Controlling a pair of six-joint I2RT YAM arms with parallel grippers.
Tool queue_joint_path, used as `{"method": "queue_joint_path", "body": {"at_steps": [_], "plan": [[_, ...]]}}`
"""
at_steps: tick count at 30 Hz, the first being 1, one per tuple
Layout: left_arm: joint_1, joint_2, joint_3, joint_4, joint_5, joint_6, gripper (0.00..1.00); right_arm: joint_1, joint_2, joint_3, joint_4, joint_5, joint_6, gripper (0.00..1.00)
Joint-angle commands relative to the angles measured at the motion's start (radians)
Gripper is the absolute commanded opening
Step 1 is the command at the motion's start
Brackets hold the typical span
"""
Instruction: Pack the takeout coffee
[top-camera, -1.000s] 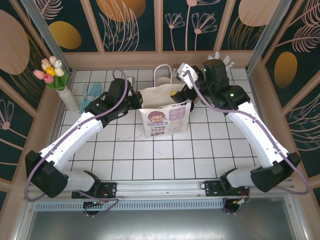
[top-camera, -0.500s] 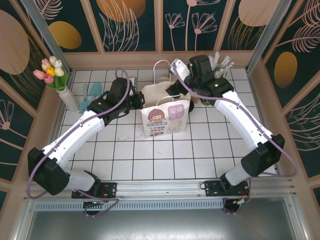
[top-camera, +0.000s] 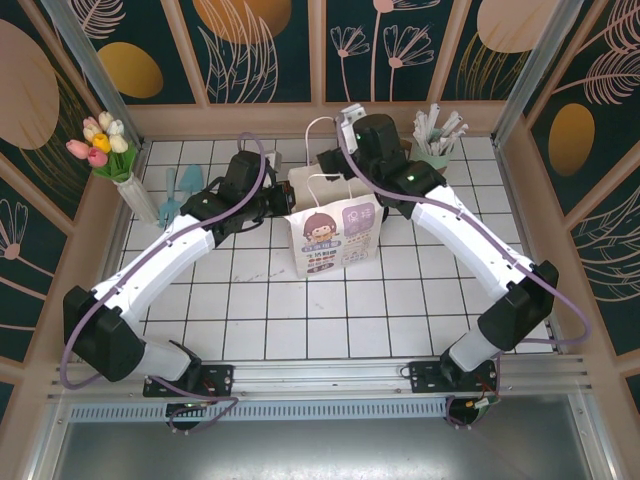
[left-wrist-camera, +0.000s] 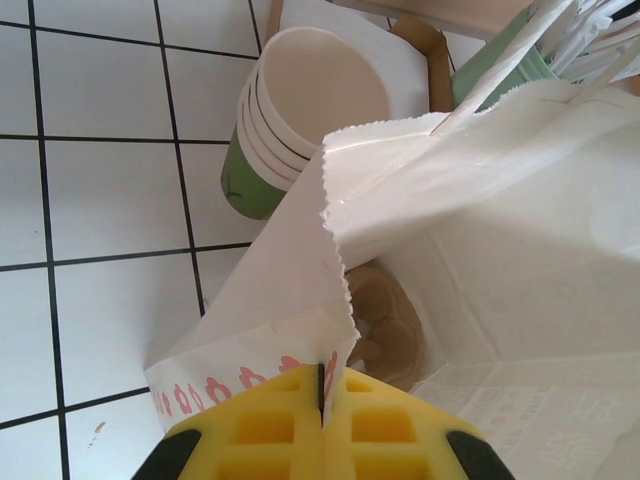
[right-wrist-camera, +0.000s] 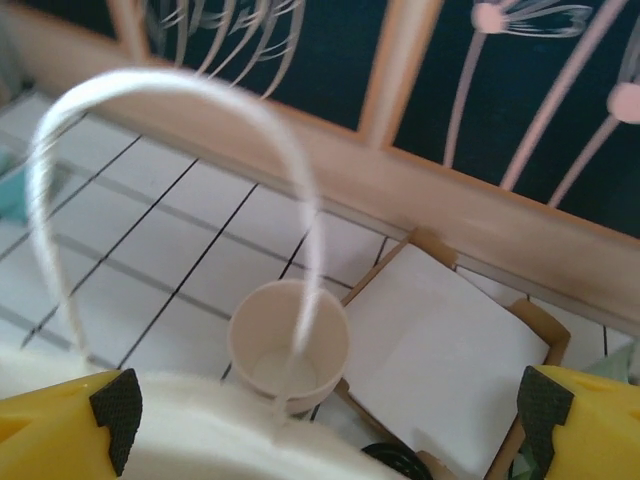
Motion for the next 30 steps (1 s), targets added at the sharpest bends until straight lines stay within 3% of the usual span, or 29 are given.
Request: {"method": "queue_joint_path", "body": {"at_steps": [1, 7, 9, 11, 14, 18, 21, 25, 30], "plan": [[0.002, 0.012, 0.027, 0.018, 0.025, 0.016, 0.00, -0.005, -0.028, -0.059, 0.081, 0.225, 0.237, 0.99], [0.004, 0.020, 0.036, -0.002, 0.019, 0.049, 0.00, -0.076, -0.069, -0.103, 0.081, 0.068, 0.151, 0.99], [0.009, 0.025, 0.049, -0.029, 0.019, 0.075, 0.00, -0.116, -0.098, -0.099, 0.028, -0.193, -0.027, 0.99], [0.015, 0.029, 0.060, -0.050, 0.019, 0.098, 0.00, -0.189, -0.116, -0.104, -0.026, -0.330, -0.174, 0.99], [0.024, 0.035, 0.083, -0.072, 0.028, 0.118, 0.00, -0.244, -0.094, -0.066, -0.094, -0.383, -0.265, 0.98], [0.024, 0.044, 0.089, -0.047, 0.121, 0.123, 0.00, -0.228, -0.026, -0.013, -0.079, -0.284, -0.183, 0.98], [0.024, 0.044, 0.089, -0.046, 0.128, 0.135, 0.00, -0.220, -0.018, -0.009, -0.115, -0.393, -0.222, 0.95], [0.027, 0.055, 0.130, -0.102, 0.101, 0.187, 0.00, -0.227, -0.083, -0.109, -0.132, -0.551, -0.402, 0.95], [0.034, 0.075, 0.195, -0.145, 0.096, 0.229, 0.00, -0.293, -0.083, -0.085, -0.241, -0.695, -0.503, 0.94]]}}
